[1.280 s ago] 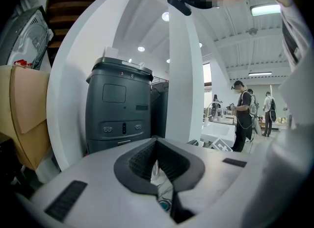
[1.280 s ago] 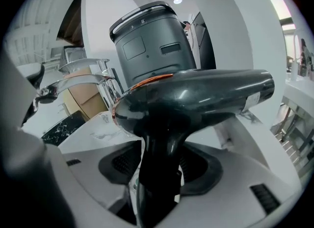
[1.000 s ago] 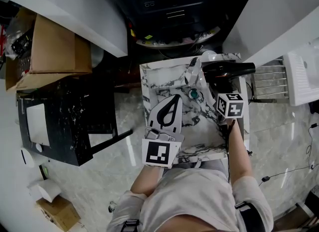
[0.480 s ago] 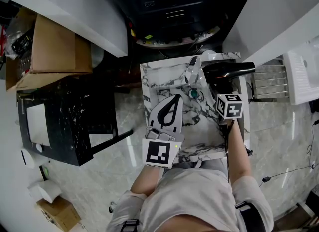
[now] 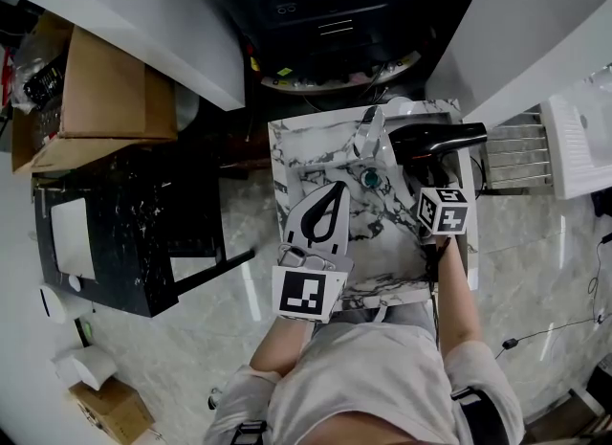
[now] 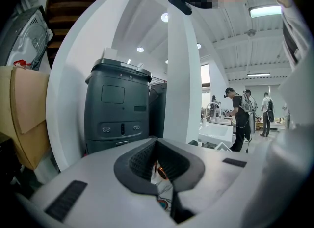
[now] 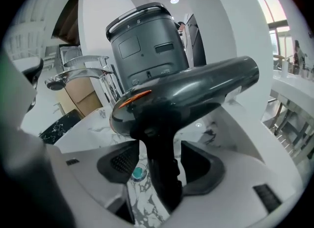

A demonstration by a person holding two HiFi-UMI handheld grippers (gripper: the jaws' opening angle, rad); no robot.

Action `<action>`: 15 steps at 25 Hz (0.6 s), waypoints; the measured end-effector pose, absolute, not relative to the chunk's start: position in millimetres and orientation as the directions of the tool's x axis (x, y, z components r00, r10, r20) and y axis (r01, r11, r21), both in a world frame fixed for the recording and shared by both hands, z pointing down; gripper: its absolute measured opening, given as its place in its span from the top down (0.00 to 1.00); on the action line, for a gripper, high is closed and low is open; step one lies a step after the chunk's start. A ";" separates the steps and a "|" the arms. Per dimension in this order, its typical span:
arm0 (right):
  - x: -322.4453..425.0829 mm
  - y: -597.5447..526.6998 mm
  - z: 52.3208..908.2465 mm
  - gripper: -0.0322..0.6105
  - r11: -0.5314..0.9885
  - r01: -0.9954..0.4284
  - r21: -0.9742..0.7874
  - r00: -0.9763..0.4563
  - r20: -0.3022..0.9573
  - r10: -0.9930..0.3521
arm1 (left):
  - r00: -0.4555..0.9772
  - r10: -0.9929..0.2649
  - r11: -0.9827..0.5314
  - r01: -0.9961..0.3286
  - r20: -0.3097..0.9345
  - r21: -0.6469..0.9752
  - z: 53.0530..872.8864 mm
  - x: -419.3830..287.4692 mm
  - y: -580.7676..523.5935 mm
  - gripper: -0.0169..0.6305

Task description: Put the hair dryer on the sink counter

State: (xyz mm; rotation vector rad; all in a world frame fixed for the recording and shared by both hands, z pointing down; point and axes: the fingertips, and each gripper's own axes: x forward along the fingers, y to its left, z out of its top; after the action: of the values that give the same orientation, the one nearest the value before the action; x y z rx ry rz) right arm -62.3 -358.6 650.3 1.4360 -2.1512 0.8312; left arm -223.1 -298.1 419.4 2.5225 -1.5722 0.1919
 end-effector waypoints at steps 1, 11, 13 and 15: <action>-61.8 -358.2 649.2 0.55 0.289 -0.925 -0.246 -0.379 0.633 -0.675 | 0.439 -0.877 -0.435 -0.898 0.192 0.068 418.5 -222.1 -297.5 0.95; -50.2 -337.0 620.2 0.55 0.300 -0.927 -0.223 -0.373 0.596 -0.711 | 0.447 -0.876 -0.442 -0.894 0.183 0.068 412.3 -215.6 -287.3 0.95; -47.6 -330.6 607.1 0.59 0.309 -0.925 -0.223 -0.381 0.573 -0.726 | 0.450 -0.875 -0.446 -0.893 0.179 0.068 410.3 -212.5 -284.4 0.95; -42.8 -324.8 591.3 0.74 0.307 -0.927 -0.214 -0.375 0.543 -0.751 | 0.454 -0.874 -0.449 -0.891 0.174 0.067 407.9 -208.1 -280.3 0.95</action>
State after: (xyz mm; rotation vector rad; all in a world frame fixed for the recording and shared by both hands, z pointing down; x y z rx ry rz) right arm -42.8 -324.8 591.3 1.5070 -2.2387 0.7167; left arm -208.1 -280.3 407.9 2.5493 -1.5590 0.1705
